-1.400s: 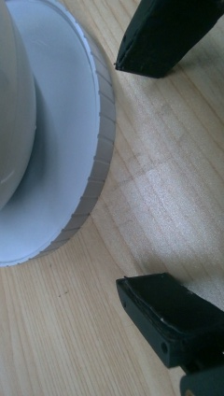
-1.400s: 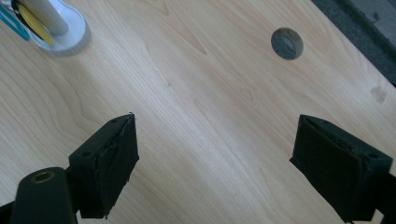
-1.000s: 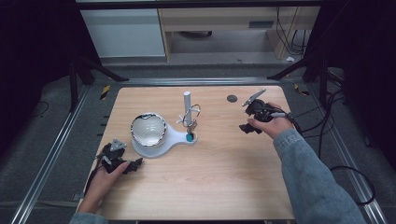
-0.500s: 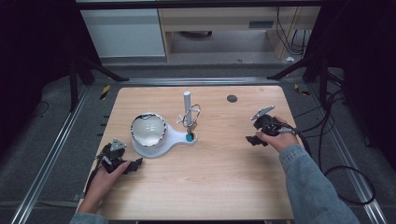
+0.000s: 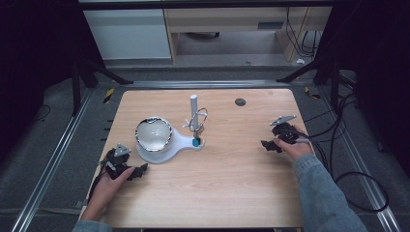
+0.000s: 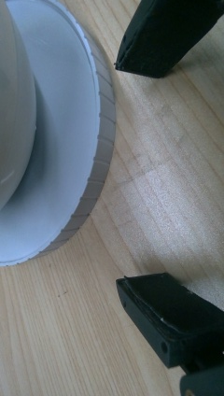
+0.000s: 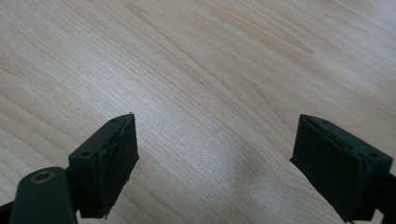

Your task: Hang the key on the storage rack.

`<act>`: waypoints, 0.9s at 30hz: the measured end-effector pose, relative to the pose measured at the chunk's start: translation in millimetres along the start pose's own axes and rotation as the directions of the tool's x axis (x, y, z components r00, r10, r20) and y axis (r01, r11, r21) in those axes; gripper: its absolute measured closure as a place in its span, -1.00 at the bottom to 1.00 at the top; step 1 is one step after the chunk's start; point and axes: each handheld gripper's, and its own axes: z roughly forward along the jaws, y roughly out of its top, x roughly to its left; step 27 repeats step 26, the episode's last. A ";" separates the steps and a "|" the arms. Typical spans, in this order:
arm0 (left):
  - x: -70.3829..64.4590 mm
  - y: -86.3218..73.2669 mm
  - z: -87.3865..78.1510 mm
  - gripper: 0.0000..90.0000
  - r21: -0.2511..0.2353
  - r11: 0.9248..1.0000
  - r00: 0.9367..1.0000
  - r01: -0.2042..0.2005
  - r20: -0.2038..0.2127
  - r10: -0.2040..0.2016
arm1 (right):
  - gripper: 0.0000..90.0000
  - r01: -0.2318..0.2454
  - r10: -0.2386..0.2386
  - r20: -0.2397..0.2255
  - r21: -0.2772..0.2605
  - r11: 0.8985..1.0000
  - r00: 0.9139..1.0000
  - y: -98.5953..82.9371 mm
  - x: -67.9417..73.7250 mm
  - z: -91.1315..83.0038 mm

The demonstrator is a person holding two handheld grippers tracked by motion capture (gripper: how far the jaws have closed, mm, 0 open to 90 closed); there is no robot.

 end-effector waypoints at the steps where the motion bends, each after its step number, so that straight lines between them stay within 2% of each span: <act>1: 0.0 0.0 0.0 -1.00 0.000 1.000 1.000 0.000 0.000 0.000 | -0.69 -0.017 0.017 -0.005 -0.007 1.000 1.000 -2.1 -0.8 1.5; 8: 0.0 0.0 0.0 -1.00 0.000 1.000 1.000 0.000 0.000 0.000 | -0.71 -0.067 0.067 -0.003 -0.041 0.997 0.998 -12.4 -4.1 9.9; 9: 0.0 0.0 0.0 -1.00 0.000 1.000 1.000 0.000 0.000 0.000 | -0.73 -0.088 0.088 -0.008 -0.054 0.995 0.996 -15.3 -4.9 12.3; 15: 0.0 0.0 0.0 -1.00 0.000 1.000 1.000 0.000 0.000 0.000 | -0.81 -0.110 0.110 0.002 -0.064 0.992 0.994 -22.9 -5.3 17.7; 17: 0.0 0.0 0.0 -1.00 0.000 1.000 1.000 0.000 0.000 0.000 | -0.86 -0.146 0.145 -0.017 -0.086 0.985 0.989 -27.3 -7.0 19.3; 20: -0.1 0.0 0.0 -1.00 0.000 1.000 1.000 0.000 0.000 0.000 | -0.91 -0.150 0.151 -0.005 -0.112 0.982 0.989 -30.4 -6.8 21.1; 27: -0.1 0.0 -0.1 -1.00 0.000 1.000 1.000 0.000 -0.001 0.000 | -0.94 -0.165 0.166 0.005 -0.108 0.980 0.986 -30.4 -5.7 21.1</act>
